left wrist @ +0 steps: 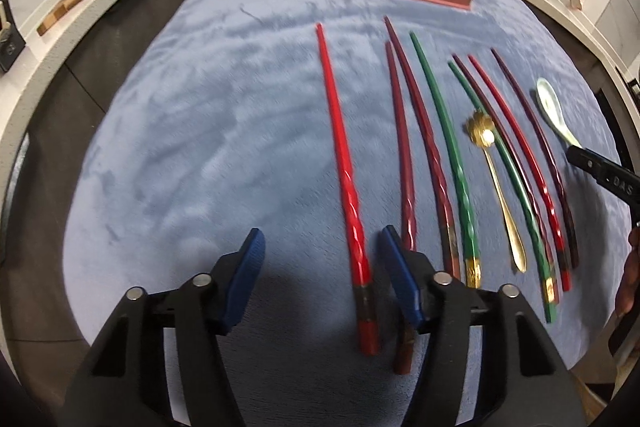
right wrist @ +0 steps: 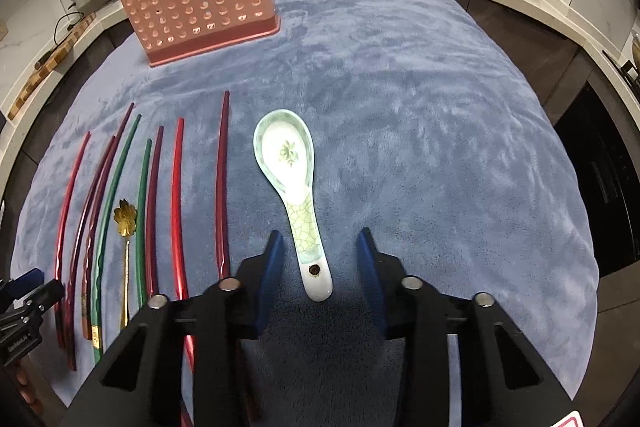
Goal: Organize utensils
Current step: 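Grasp a red chopstick with the left tool while the right tool grasps the white spoon, then lift the red chopstick and white spoon and drop both into the pink caddy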
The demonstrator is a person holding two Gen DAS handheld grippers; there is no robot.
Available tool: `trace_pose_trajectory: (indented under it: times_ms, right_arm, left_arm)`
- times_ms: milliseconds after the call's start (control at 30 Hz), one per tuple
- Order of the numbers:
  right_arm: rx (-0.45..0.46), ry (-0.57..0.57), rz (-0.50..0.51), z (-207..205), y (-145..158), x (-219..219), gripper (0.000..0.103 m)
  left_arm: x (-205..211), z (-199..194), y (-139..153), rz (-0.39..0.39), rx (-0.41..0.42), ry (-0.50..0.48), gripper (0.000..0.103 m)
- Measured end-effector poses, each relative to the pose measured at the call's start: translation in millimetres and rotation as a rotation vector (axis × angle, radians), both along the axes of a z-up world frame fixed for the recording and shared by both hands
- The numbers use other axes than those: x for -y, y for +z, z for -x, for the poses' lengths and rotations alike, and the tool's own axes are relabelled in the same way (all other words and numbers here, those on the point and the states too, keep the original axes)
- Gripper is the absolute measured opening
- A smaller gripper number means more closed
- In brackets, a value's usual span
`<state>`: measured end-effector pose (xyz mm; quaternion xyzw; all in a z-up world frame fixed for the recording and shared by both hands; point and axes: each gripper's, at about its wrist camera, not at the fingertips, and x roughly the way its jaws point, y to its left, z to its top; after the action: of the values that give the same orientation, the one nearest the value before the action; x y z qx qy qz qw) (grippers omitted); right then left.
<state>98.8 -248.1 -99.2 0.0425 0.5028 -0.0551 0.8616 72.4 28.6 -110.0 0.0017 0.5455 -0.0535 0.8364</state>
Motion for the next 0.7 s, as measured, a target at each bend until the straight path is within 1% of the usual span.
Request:
trace_pose_trajectory:
  times_ms: [67, 133, 167, 233, 300, 333, 367, 533, 700]
  right_arm:
    - [0.0, 0.006, -0.001, 1, -2, 0, 0.021]
    - [0.001, 0.012, -0.004, 2, -3, 0, 0.017]
    - [0.001, 0.015, -0.006, 1, -3, -1, 0.016]
    - [0.008, 0.025, -0.007, 2, -2, -3, 0.015]
    - [0.014, 0.034, -0.006, 2, 0, -5, 0.013]
    - [0.016, 0.037, -0.002, 3, 1, -6, 0.013]
    - [0.02, 0.042, 0.005, 4, 3, -8, 0.012]
    - [0.036, 0.045, 0.0, 8, 13, -10, 0.012]
    - [0.08, 0.042, -0.012, 15, 32, -6, 0.012]
  left_arm:
    - [2, 3, -1, -0.002, 0.005, -0.01, 0.054]
    - [3, 4, -1, 0.007, 0.004, -0.021, 0.048]
    - [4, 6, -1, 0.012, 0.003, -0.028, 0.044]
    - [4, 8, -1, 0.028, 0.001, -0.039, 0.035]
    - [4, 8, 0, 0.044, 0.001, -0.043, 0.02]
    - [5, 9, 2, 0.052, 0.001, -0.048, 0.016]
    - [5, 10, 3, 0.057, 0.003, -0.051, 0.008]
    - [2, 13, 11, 0.055, 0.019, -0.046, 0.007]
    - [-3, 15, 36, 0.059, 0.082, -0.033, 0.007]
